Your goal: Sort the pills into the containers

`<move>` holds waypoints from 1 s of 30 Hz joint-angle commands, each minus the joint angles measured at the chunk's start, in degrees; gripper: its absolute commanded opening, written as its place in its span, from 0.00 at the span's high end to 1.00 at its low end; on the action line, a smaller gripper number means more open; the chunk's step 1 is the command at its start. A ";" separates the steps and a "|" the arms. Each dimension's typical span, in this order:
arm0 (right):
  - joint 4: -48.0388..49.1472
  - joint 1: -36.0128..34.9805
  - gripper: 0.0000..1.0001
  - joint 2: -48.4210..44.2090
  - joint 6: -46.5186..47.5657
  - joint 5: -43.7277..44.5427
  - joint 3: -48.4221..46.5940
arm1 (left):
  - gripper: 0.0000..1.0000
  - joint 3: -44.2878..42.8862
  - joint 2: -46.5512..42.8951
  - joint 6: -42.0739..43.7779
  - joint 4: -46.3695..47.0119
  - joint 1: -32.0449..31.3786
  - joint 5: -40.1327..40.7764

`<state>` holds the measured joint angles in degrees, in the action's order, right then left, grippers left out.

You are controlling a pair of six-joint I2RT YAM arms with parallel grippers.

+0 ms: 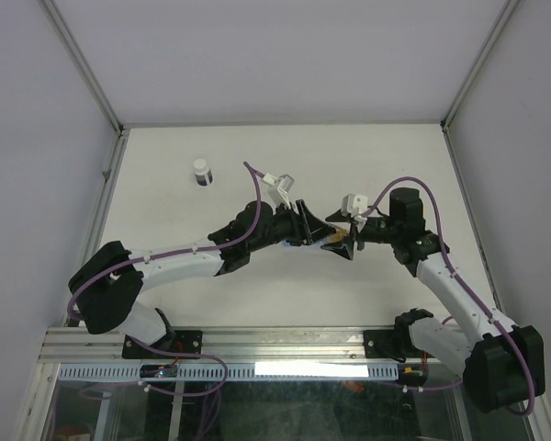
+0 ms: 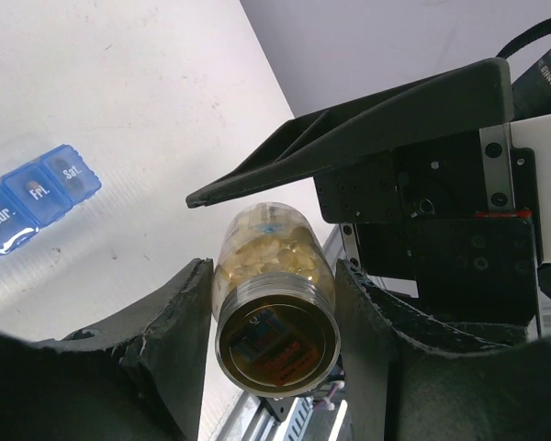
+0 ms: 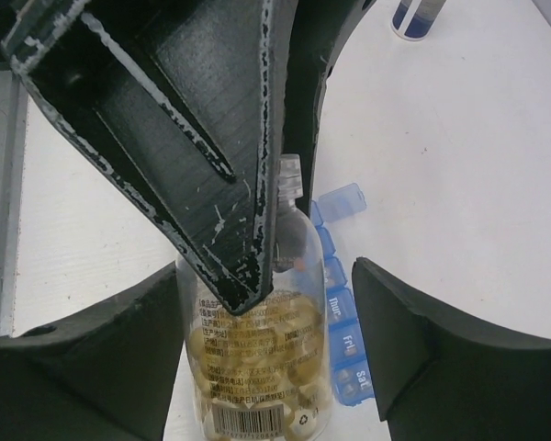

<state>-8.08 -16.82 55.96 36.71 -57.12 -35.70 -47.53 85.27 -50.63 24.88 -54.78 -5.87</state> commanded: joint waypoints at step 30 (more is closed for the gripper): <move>-9.79 -0.54 1.00 -0.15 6.49 -5.74 -4.23 | 0.14 3.93 -13.47 6.77 8.53 -0.76 -2.47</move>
<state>-14.20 -17.87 56.31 40.56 -60.07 -37.28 -45.12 78.78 -48.80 25.36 -54.83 -7.20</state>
